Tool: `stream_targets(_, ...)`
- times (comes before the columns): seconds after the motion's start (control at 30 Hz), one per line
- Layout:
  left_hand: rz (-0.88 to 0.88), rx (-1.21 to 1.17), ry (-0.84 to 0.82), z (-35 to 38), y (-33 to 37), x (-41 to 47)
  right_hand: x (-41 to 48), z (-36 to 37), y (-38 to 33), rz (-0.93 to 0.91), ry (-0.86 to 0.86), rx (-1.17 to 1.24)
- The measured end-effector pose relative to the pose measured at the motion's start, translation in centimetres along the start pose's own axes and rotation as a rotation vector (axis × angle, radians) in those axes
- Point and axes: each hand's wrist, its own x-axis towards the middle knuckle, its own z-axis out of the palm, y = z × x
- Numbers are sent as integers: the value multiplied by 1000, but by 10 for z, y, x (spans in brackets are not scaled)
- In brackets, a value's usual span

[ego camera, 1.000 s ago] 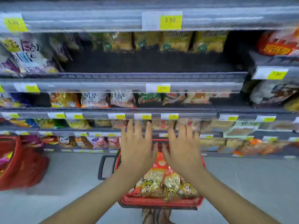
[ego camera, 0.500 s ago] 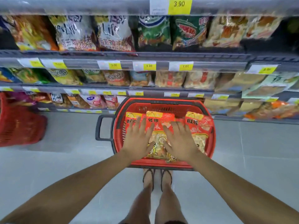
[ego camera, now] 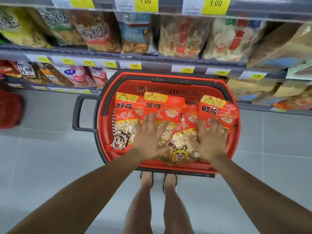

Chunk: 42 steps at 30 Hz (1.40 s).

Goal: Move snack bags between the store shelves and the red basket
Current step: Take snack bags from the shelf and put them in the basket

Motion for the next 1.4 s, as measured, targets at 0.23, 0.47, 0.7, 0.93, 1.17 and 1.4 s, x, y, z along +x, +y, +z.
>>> stream_targets(0.23, -213, -116, -17, 34, 24, 12, -10, 28, 21, 239, -208, 195)
stream_targets(0.47, -287, -199, 26, 27, 30, 11, -9, 30, 26, 229, -209, 409)
stream_targets(0.7, -274, -206, 41, 20, 33, 5, -13, 41, 30, 136, -91, 438)
stream_targets(0.93, -226, -197, 32, -17, 31, -8, -27, 22, 36, 10, -49, 497)
stream_targets(1.17, -228, -215, 120, -100, 34, -36, -29, -66, 34, -96, 5, 485)
stream_targets(1.4, -286, -231, 340, -205, 24, -76, -27, -196, 33, -197, 197, 526)
